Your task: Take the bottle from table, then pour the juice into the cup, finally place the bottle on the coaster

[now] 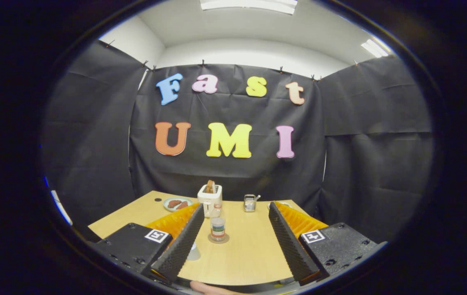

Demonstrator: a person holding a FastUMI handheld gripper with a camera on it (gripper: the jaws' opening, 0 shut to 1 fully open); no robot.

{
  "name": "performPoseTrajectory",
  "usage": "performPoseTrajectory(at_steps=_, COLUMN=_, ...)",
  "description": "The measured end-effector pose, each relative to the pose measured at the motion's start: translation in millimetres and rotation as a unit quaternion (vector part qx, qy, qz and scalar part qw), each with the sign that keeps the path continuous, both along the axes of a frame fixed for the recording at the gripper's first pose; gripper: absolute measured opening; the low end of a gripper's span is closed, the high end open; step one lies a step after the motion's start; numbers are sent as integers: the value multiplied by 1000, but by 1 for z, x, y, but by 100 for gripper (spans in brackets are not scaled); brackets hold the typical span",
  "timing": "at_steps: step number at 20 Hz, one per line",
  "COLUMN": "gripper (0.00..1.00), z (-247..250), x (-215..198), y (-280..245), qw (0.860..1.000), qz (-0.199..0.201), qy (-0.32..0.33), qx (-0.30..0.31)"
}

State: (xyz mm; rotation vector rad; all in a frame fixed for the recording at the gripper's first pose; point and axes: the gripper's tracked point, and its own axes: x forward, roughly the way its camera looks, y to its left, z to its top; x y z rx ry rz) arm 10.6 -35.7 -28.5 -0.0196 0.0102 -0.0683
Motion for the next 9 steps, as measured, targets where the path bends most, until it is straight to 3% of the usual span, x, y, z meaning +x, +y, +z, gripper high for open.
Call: performPoseTrajectory(at_steps=9, gripper=100, z=-13, x=-19, y=-30, qw=1000, qz=-21, qy=6, qx=19)
